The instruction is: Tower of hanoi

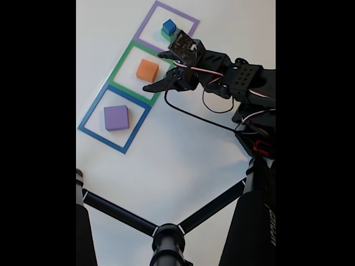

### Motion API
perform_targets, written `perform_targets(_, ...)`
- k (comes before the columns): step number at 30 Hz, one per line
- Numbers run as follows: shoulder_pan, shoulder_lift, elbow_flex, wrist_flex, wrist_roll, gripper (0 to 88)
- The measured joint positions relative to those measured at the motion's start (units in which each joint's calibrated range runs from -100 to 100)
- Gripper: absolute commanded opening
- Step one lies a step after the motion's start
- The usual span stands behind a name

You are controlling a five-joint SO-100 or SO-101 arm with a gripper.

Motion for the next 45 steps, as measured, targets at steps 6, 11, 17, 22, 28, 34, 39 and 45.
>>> perform_targets(6, 1.2, 12.6, 0.7, -15.2, 0.4, 44.3)
perform_targets(11, 2.7, 20.3, 0.6, -23.0, 0.0, 43.6)
perform_targets(17, 3.3, 28.4, -0.1, -30.0, 0.0, 42.1)
perform_targets(22, 3.3, 35.5, -3.0, -33.9, 0.0, 41.3)
perform_targets(28, 3.3, 43.3, -6.8, -37.9, 0.0, 40.8)
perform_targets(34, 3.3, 48.1, -8.4, -41.7, 0.0, 39.4)
perform_targets(39, 1.8, 51.7, -10.6, -42.6, 0.4, 33.5)
perform_targets(45, 0.1, 52.5, -11.5, -42.7, 0.0, 28.7)
